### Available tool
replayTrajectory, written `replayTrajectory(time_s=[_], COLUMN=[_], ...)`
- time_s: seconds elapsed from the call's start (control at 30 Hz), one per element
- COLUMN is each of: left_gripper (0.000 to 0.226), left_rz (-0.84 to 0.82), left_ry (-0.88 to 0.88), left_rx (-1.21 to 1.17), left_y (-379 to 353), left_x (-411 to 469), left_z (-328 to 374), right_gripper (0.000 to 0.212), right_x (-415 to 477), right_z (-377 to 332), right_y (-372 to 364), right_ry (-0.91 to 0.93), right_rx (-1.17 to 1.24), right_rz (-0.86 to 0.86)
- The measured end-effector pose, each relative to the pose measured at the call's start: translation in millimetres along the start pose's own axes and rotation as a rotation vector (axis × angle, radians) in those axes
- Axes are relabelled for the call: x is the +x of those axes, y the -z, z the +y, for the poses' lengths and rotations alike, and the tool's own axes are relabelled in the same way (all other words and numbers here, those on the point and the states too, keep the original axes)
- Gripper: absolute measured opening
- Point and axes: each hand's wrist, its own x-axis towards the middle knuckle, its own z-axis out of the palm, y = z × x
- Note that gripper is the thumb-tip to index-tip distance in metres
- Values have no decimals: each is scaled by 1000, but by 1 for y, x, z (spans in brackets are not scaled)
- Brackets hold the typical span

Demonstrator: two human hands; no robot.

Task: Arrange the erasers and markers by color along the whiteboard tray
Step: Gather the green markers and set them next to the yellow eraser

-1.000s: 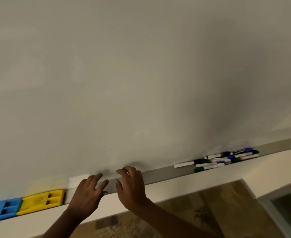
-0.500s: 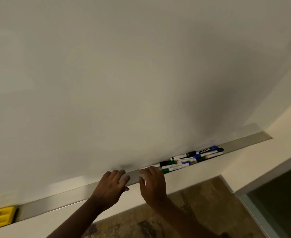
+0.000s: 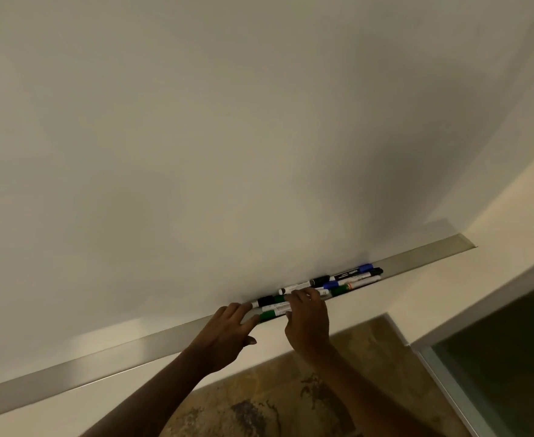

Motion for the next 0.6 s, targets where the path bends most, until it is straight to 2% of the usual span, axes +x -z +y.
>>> replayTrajectory(time_s=[0.23,0.37,0.6], left_gripper=[74,76,72], left_rz=[47,84,102], left_ry=[8,21,61], left_rx=[-30,-5,8], left_y=[-12,-21,-31], left_x=[22,25,21], left_z=[12,18,16], right_gripper=[44,36,35], right_x=[14,14,21], right_z=[30,42,57], right_y=[-4,-9,-15], right_ry=[-32,23,172], right_rx=[-73,-90,-161], right_rz=[-109,-122,-97])
